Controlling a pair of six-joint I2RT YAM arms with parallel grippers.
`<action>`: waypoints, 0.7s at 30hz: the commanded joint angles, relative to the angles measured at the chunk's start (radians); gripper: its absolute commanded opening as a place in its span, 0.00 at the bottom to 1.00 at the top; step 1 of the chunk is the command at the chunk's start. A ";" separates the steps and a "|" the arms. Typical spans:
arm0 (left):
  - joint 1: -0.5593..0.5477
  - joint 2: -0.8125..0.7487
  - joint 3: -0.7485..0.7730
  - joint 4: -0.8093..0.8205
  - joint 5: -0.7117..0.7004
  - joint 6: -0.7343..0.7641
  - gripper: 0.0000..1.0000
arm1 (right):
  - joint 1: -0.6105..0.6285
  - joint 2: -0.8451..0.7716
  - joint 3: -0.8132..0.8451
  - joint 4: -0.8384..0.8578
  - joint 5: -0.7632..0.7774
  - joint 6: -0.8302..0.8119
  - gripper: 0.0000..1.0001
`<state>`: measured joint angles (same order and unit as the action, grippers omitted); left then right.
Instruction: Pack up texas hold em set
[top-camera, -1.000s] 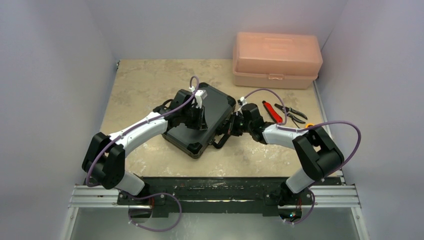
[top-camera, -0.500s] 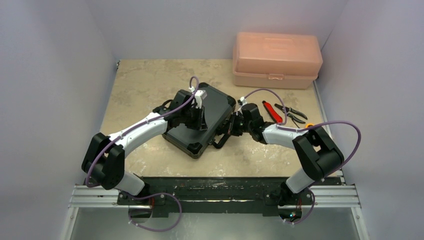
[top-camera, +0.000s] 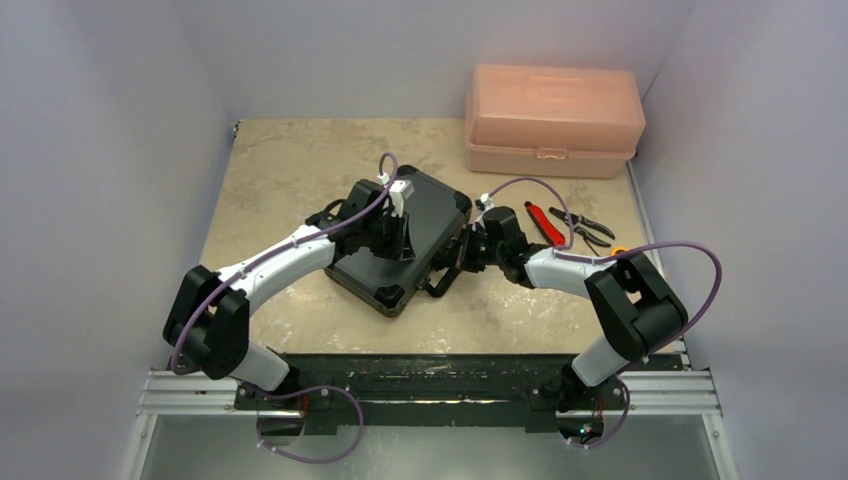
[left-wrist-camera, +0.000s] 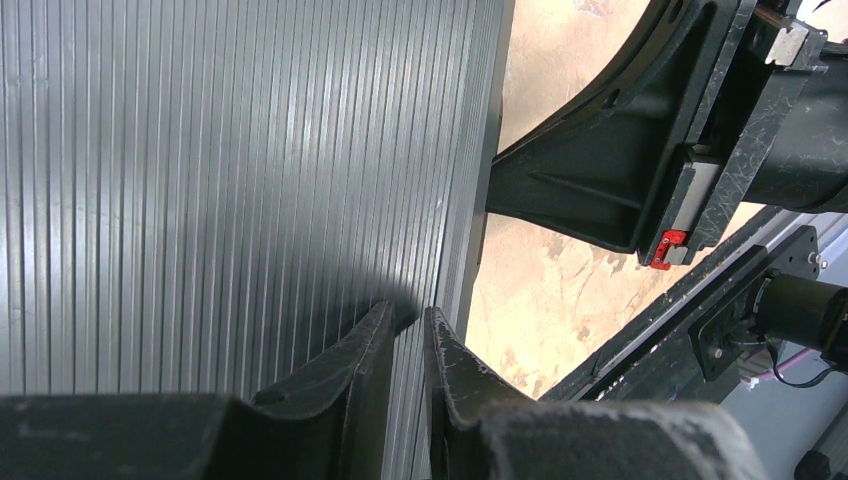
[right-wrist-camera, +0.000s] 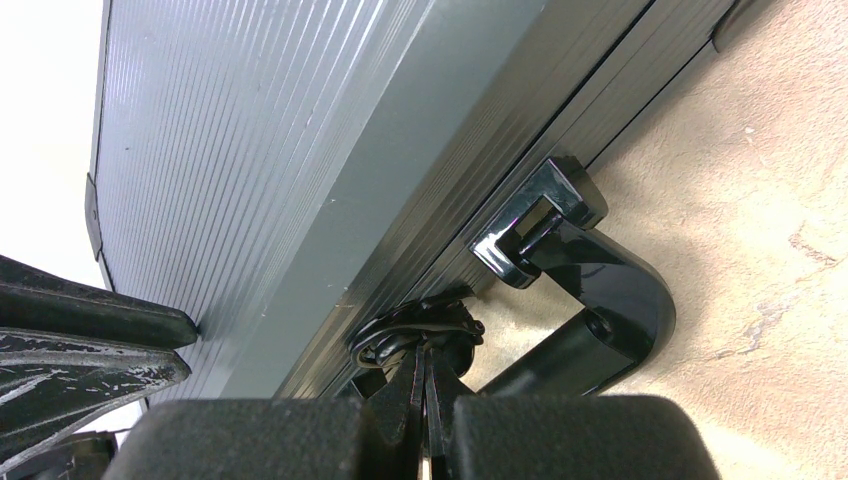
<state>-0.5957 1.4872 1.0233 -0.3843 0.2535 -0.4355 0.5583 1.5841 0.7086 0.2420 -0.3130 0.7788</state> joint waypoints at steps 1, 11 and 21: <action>-0.007 0.026 -0.045 -0.177 -0.026 0.004 0.17 | 0.019 0.042 -0.013 0.050 0.012 0.004 0.00; -0.007 0.035 -0.032 -0.177 -0.019 0.002 0.17 | 0.020 0.070 -0.034 0.063 0.024 -0.004 0.00; -0.007 0.041 -0.015 -0.183 -0.015 0.006 0.17 | 0.019 0.099 -0.040 0.083 0.031 0.000 0.00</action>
<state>-0.5961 1.4868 1.0302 -0.3992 0.2539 -0.4355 0.5674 1.6428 0.6781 0.3008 -0.3126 0.7837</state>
